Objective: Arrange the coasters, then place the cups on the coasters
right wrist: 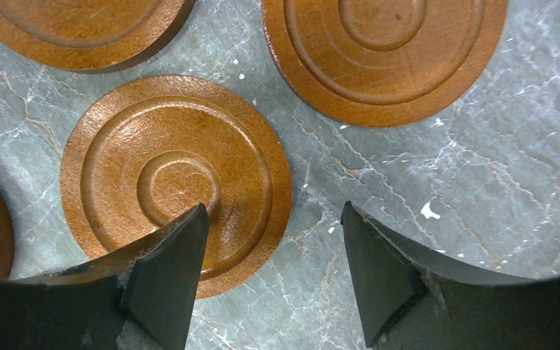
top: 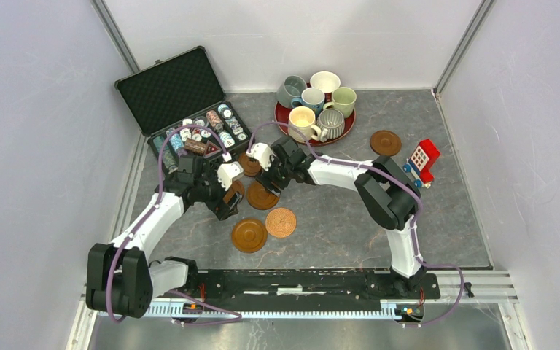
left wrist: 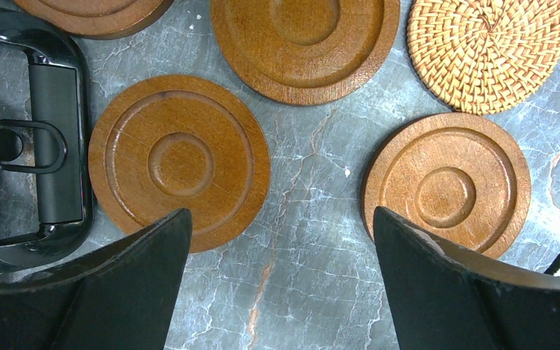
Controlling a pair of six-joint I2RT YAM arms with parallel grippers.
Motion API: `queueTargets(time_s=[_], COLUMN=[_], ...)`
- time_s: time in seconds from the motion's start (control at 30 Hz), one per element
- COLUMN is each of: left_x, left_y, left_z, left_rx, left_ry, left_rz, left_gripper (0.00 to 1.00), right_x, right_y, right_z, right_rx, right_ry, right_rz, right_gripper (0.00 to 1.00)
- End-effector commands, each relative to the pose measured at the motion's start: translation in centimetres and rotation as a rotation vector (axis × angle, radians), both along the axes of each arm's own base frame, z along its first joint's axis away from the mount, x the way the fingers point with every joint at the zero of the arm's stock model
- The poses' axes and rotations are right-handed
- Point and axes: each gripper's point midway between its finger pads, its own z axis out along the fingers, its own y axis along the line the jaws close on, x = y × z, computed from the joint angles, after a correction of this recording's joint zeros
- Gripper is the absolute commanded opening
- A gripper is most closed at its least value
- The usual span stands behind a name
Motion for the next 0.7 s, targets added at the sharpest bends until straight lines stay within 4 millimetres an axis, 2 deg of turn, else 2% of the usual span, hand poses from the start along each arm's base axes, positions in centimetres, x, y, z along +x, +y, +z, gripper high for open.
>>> queueTargets(time_s=[0.0,0.2,0.4,0.6,0.67], left_x=[0.2,0.5,0.7,1.0,1.1], left_y=[-0.7,-0.9,-0.9,-0.6,-0.6], left_z=[0.8,0.6,0.4,-0.1,-0.3], left_rx=[-0.051,-0.053,-0.052,-0.024,-0.019], left_ry=[-0.003,0.003,0.005,0.025,0.033], left_rz=[0.001,-0.002,-0.008,-0.010,-0.011], left_gripper=[1.00,1.00,1.00,1.00,1.00], right_x=[-0.6,-1.2,-1.2,0.6,1.4], right_y=[-1.7,-6.8,-14.5,-22.8,-24.9], right_z=[-1.0,-1.9,-3.1,-3.7,-3.5], right_rx=[-0.039,-0.113,-0.170,-0.218,-0.225], right_ry=[-0.002,0.024,0.059,0.064,0.060], right_rz=[-0.017,-0.052,-0.140,-0.279,-0.321], right_gripper=[0.69,0.61,0.57,0.55,0.55])
